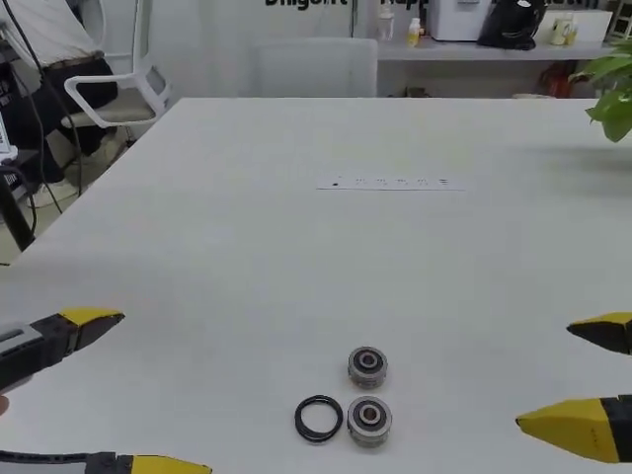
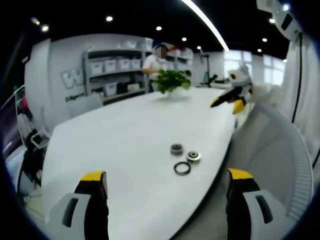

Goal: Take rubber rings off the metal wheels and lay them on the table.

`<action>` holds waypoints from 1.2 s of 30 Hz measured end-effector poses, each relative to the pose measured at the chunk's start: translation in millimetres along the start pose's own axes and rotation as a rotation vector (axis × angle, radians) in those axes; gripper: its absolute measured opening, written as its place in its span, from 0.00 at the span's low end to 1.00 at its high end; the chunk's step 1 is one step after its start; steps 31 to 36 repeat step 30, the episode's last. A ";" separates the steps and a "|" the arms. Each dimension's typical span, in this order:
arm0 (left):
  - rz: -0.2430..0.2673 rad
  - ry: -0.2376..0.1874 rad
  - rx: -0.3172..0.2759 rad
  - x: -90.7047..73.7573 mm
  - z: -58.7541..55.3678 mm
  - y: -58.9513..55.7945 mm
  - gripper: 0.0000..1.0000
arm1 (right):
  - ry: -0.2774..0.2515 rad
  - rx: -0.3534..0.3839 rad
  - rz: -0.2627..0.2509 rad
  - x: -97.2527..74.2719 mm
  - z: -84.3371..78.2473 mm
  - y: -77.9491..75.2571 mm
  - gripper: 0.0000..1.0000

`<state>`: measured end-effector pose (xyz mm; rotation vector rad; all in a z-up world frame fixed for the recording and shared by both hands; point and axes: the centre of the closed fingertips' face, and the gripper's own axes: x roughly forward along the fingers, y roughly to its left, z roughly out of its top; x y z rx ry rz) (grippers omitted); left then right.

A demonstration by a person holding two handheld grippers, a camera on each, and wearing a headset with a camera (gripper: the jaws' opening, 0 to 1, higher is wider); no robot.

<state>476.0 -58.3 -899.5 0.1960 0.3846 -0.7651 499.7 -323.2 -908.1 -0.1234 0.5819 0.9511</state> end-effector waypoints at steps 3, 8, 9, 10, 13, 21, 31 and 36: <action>0.001 0.002 -0.010 0.3 -1.5 0.2 1.00 | 0.000 0.042 -0.025 -2.0 -11.1 -3.6 0.83; -0.005 0.037 -0.018 2.9 -9.5 -2.0 1.00 | 0.026 0.062 -0.044 -1.4 -27.9 -0.6 0.91; -0.007 0.040 -0.017 3.4 -10.2 -2.5 1.00 | 0.033 0.065 -0.046 -1.1 -29.8 -0.4 0.92; -0.007 0.042 -0.017 3.9 -10.9 -2.9 1.00 | 0.040 0.066 -0.053 -0.9 -31.8 -0.9 0.93; -0.012 0.054 -0.029 4.8 -13.4 -3.7 1.00 | 0.074 0.063 -0.068 0.0 -39.4 -2.0 0.97; -0.015 0.062 -0.051 6.2 -16.6 -4.1 1.00 | 0.129 0.062 -0.069 3.3 -51.0 -1.2 0.99; -0.025 0.073 -0.054 8.8 -17.6 -5.8 1.00 | 0.140 0.071 -0.056 4.3 -53.1 1.0 0.99; -0.025 0.073 -0.054 8.8 -17.6 -5.8 1.00 | 0.140 0.071 -0.056 4.3 -53.1 1.0 0.99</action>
